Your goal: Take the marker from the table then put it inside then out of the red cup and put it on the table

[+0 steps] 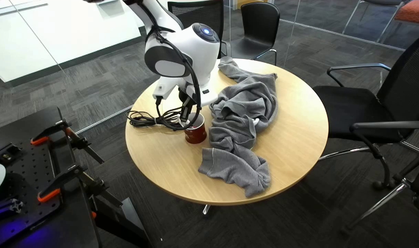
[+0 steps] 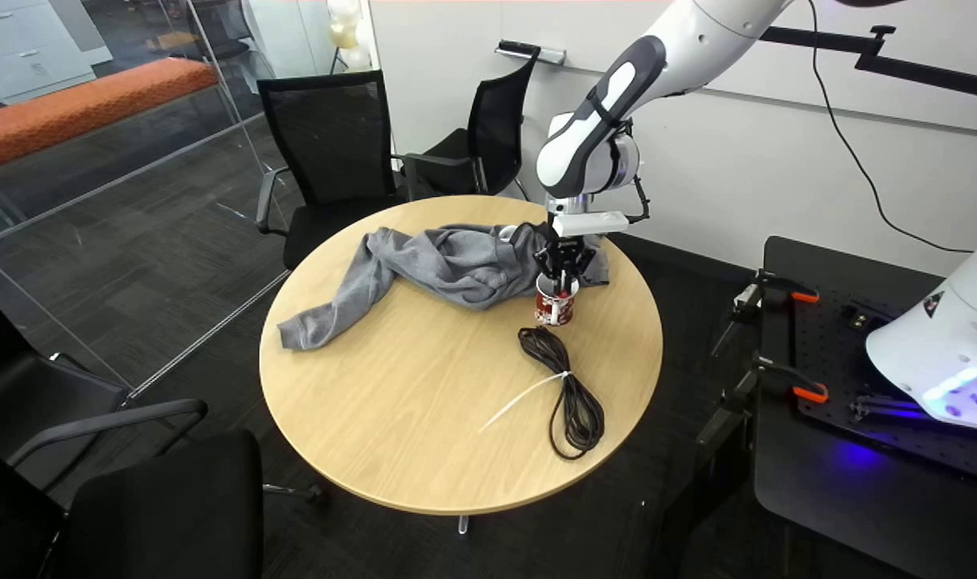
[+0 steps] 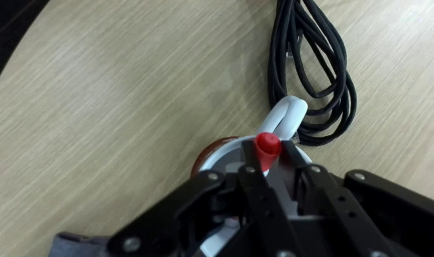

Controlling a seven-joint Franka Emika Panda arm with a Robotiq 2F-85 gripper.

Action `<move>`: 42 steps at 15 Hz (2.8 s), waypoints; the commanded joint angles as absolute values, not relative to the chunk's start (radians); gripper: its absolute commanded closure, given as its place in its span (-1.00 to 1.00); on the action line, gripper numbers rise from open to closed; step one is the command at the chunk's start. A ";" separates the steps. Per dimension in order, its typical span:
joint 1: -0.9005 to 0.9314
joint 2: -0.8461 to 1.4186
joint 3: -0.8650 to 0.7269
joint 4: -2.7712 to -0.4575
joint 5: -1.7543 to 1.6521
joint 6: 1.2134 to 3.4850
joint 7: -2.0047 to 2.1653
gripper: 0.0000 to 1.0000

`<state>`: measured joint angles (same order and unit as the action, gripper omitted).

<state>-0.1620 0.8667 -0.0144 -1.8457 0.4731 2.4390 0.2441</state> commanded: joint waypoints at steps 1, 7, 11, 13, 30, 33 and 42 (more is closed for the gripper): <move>-0.173 0.880 -0.011 -1.805 0.474 2.383 0.273 0.96; -0.173 0.850 -0.016 -1.835 0.478 2.395 0.270 0.90; -0.179 0.783 -0.024 -1.895 0.476 2.404 0.254 0.90; -0.183 0.742 -0.027 -1.925 0.468 2.395 0.238 0.90; -0.020 0.334 -0.082 -2.360 0.217 2.637 0.282 0.90; 0.034 0.324 -0.096 -2.382 0.148 2.727 0.333 0.90; 0.200 0.350 -0.174 -2.311 -0.070 2.783 0.512 0.90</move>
